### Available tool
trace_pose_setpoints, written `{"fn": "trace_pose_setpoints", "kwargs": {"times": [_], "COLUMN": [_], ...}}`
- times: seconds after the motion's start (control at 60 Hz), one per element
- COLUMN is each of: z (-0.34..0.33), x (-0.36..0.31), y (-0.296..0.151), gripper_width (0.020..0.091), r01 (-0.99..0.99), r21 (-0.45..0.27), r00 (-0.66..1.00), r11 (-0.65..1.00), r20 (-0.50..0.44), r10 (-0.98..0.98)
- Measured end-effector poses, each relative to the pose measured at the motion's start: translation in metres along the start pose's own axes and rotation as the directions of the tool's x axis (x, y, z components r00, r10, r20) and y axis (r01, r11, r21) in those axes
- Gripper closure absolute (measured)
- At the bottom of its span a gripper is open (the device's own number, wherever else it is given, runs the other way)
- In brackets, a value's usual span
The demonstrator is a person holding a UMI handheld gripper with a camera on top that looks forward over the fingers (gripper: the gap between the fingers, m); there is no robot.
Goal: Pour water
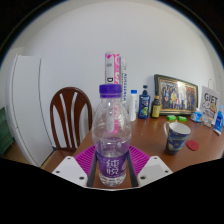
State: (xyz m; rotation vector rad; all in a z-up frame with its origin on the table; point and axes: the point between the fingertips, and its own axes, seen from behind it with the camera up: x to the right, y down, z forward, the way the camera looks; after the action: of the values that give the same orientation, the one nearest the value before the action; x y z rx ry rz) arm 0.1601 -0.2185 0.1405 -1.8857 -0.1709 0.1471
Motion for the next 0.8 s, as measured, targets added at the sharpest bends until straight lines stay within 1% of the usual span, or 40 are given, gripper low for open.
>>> {"fn": "trace_pose_setpoints", "kwargs": {"times": [0.05, 0.067, 0.083, 0.133, 0.167, 0.183, 0.267, 0.283, 0.3, 0.317, 0.383, 0.4, 0.467, 0.5, 0.517, 0.6, 0.617, 0.717, 0.733, 0.8], "z": [-0.003, -0.007, 0.002, -0.001, -0.005, 0.005, 0.0, 0.008, 0.007, 0.005, -0.002, 0.008, 0.001, -0.004, 0.011, 0.003, 0.019, 0.025, 0.03, 0.045], "x": [0.016, 0.016, -0.003, 0.008, 0.021, 0.001, 0.023, 0.005, 0.009, 0.014, 0.036, 0.011, 0.03, 0.043, 0.031, 0.063, 0.058, 0.104, 0.087, 0.114], "y": [-0.001, -0.007, -0.006, -0.008, -0.01, -0.009, -0.017, -0.02, -0.025, -0.03, -0.057, -0.061, -0.101, -0.116, -0.119, -0.165, -0.163, -0.186, -0.191, -0.188], "gripper_width": [0.0633, 0.0646, 0.0663, 0.0719, 0.0725, 0.075, 0.0751, 0.0731, 0.079, 0.0791, 0.0792, 0.0792, 0.0791, 0.0792, 0.0792, 0.0792, 0.0792, 0.0792, 0.0792, 0.0792], "r01": [0.02, 0.024, 0.026, 0.015, 0.002, -0.006, -0.054, -0.072, -0.086, -0.102, -0.195, -0.228, -0.372, -0.46, -0.505, -0.7, -0.736, -0.904, -0.924, -0.977], "r21": [0.021, 0.028, 0.031, 0.035, 0.032, 0.03, 0.015, 0.017, 0.022, 0.026, 0.045, 0.051, 0.075, 0.076, 0.076, 0.072, 0.065, 0.002, -0.009, -0.066], "r00": [1.0, 1.0, 1.0, 1.0, 1.0, 1.0, 0.998, 0.997, 0.996, 0.994, 0.98, 0.973, 0.926, 0.885, 0.86, 0.707, 0.67, 0.409, 0.362, 0.17], "r11": [1.0, 0.999, 0.999, 0.999, 0.999, 1.0, 0.998, 0.997, 0.996, 0.994, 0.98, 0.972, 0.925, 0.885, 0.86, 0.71, 0.674, 0.427, 0.382, 0.202], "r20": [-0.001, -0.001, 0.001, 0.003, 0.004, 0.005, 0.017, 0.02, 0.025, 0.026, 0.045, 0.053, 0.092, 0.118, 0.13, 0.203, 0.215, 0.288, 0.302, 0.326], "r10": [-0.02, -0.024, -0.026, -0.015, -0.003, 0.006, 0.053, 0.072, 0.086, 0.101, 0.193, 0.226, 0.365, 0.45, 0.493, 0.677, 0.71, 0.866, 0.882, 0.93]}}
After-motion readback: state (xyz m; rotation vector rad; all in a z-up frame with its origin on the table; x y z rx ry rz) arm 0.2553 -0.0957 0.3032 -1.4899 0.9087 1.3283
